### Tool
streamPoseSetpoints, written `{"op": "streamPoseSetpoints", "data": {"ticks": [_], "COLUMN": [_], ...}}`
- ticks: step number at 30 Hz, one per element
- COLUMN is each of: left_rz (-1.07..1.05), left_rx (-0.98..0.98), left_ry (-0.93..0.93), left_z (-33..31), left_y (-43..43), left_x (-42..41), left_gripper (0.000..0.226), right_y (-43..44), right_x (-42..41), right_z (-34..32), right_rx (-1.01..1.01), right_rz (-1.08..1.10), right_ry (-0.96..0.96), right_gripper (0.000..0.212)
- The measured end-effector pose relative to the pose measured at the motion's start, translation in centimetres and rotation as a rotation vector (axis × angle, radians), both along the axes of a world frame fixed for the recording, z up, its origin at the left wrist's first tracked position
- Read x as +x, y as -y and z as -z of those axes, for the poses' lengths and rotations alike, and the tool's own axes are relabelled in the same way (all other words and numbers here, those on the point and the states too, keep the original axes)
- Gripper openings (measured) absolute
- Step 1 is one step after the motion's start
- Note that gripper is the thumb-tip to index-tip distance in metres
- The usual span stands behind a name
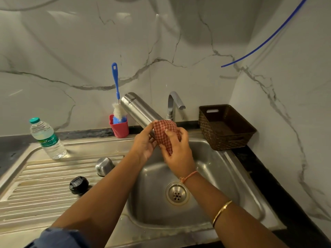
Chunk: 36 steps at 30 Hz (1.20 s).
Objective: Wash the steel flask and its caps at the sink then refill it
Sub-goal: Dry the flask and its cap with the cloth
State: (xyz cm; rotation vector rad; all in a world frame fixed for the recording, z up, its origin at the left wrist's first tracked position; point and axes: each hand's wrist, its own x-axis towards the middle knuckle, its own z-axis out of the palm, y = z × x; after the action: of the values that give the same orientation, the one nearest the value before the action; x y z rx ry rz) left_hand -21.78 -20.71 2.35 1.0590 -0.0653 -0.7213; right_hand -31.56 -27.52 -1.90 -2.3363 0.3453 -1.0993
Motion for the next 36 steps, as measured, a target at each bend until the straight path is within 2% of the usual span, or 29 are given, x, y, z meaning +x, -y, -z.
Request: {"op": "streamPoseSetpoints", "data": {"ticks": [1, 3, 7, 8, 9, 11, 13, 16, 18, 19, 21, 25, 26, 30, 32, 34, 36], "left_rz": [0.005, 0.012, 0.030, 0.037, 0.046, 0.067, 0.100, 0.153, 0.128, 0.099, 0.067, 0.085, 0.100, 0.118, 0.107, 0.071, 0.053], "left_rx": [0.002, 0.020, -0.013, -0.029, -0.035, -0.022, 0.014, 0.106, 0.104, 0.092, 0.074, 0.017, 0.006, 0.129, 0.141, 0.127, 0.130], "left_ry": [0.010, 0.037, -0.030, -0.047, -0.050, -0.045, -0.033, 0.022, 0.014, 0.012, 0.011, -0.022, -0.031, 0.002, 0.009, 0.010, 0.007], "left_z": [0.0, 0.0, -0.4, -0.5, -0.4, -0.4, -0.7, -1.1, -1.3, -1.3, -1.0, -0.6, -0.6, -0.8, -0.7, -0.5, -0.2], "left_y": [0.0, -0.1, -0.2, -0.2, -0.2, -0.1, 0.0, 0.1, 0.2, 0.3, 0.3, -0.1, -0.1, -0.1, 0.2, 0.3, 0.2], "left_x": [-0.1, 0.0, 0.1, -0.1, -0.2, -0.3, -0.1, 0.2, 0.1, 0.1, -0.1, 0.0, 0.1, 0.0, -0.1, -0.4, -0.5], "left_gripper": [0.020, 0.021, 0.024, 0.023, 0.021, 0.018, 0.021, 0.043, 0.049, 0.046, 0.041, 0.034, 0.035, 0.046, 0.042, 0.030, 0.035], "right_y": [0.1, 0.2, 1.1, 1.3, 1.3, 0.8, 0.3, -0.1, -0.3, -0.3, -0.1, 0.6, 0.7, -0.1, -0.5, -0.3, 0.2], "right_x": [0.1, 0.1, 0.1, 0.0, -0.1, -0.1, -0.2, -0.4, -0.6, -0.6, -0.4, 0.3, 0.4, 0.1, 0.0, 0.1, 0.2], "right_z": [-0.2, -1.1, -2.8, -2.8, -2.8, -2.7, -2.5, -1.5, -1.1, -1.0, -1.4, -2.2, -2.2, -1.7, -1.2, -1.0, -1.3], "right_rx": [0.064, 0.334, 1.213, 1.349, 1.369, 1.195, 0.864, 0.393, 0.233, 0.228, 0.350, 0.940, 0.987, 0.566, 0.400, 0.363, 0.533], "right_rz": [0.000, -0.028, -0.298, -0.350, -0.359, -0.279, -0.151, 0.008, 0.029, 0.038, 0.043, -0.146, -0.161, 0.015, 0.060, 0.057, -0.002], "right_ry": [0.018, 0.015, 0.058, 0.099, 0.112, 0.072, 0.044, -0.025, -0.041, -0.033, -0.009, 0.060, 0.072, 0.024, 0.013, -0.014, -0.020], "right_gripper": [0.049, 0.048, 0.035, 0.032, 0.032, 0.039, 0.050, 0.064, 0.064, 0.063, 0.061, 0.047, 0.046, 0.055, 0.060, 0.060, 0.054]}}
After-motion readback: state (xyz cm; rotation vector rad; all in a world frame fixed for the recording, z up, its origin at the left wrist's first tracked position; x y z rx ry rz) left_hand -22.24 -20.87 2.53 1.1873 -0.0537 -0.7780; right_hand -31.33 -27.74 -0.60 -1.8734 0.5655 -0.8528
